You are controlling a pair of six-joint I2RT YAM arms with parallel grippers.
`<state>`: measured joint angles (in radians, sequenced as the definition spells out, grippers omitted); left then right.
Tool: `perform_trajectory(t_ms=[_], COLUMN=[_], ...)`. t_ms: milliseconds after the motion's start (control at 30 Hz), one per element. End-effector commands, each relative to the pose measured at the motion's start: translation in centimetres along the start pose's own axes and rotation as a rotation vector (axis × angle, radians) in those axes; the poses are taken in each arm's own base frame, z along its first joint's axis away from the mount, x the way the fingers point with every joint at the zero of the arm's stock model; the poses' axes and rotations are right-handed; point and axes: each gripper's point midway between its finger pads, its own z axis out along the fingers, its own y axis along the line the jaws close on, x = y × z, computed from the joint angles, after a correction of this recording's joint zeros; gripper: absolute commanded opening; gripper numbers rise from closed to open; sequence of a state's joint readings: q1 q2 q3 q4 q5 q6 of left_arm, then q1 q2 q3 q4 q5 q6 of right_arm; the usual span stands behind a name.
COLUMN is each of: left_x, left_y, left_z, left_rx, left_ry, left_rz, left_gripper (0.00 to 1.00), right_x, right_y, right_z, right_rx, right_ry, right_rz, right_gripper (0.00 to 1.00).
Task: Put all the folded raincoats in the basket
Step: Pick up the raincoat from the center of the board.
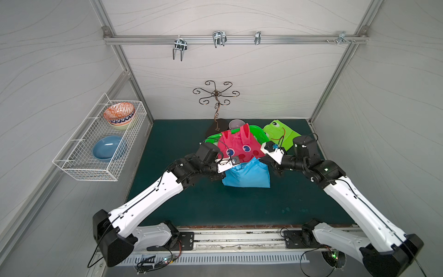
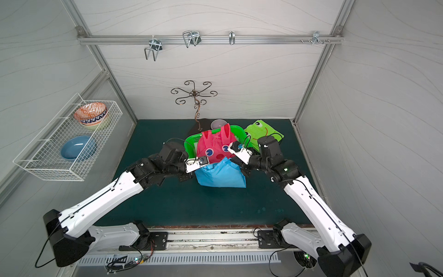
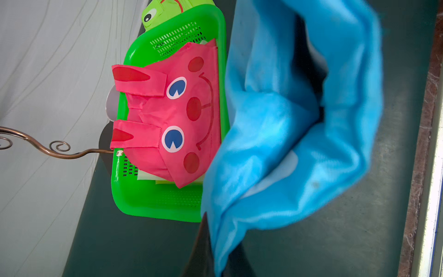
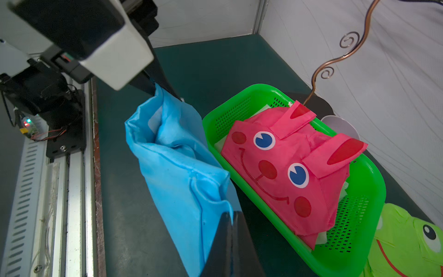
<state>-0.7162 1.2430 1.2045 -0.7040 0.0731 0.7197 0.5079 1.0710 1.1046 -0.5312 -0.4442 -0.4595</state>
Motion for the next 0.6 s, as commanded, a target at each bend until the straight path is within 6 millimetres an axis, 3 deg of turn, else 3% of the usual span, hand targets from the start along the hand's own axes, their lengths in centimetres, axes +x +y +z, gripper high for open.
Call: perform_trajectory(t_ms=[0,133,233,400,567], left_x=[-2.2,-2.7,-2.6,-1.5,-0.5], left_y=[1.2,4.2,6.0,9.0,11.2], left_z=[-0.6,0.5,1.7,3.0,4.3], left_rx=[0.083,0.068,0.066,0.09,0.098], left_ry=[-0.055,-0.053,-0.069,-0.068,-0.045], left_rz=[-0.02,-0.062,-0.09,-0.168,-0.193], left_gripper=[0.0,0.0,0.0,0.0,0.0], right_x=[-0.8,0.2,1.2,1.1,-0.1], right_y=[-2.4,-7.0,-9.2,-11.6,-13.6], right_z=[1.0,2.4,3.5,4.8,6.1], right_rx=[-0.001,0.054,0.069,0.073,0.063], right_ry=[-0.022,-0.025,-0.025,-0.037,-0.055], right_rz=[0.111,0.216,0.253,0.256,0.228], right_gripper=[0.0,0.0,0.0,0.0,0.0])
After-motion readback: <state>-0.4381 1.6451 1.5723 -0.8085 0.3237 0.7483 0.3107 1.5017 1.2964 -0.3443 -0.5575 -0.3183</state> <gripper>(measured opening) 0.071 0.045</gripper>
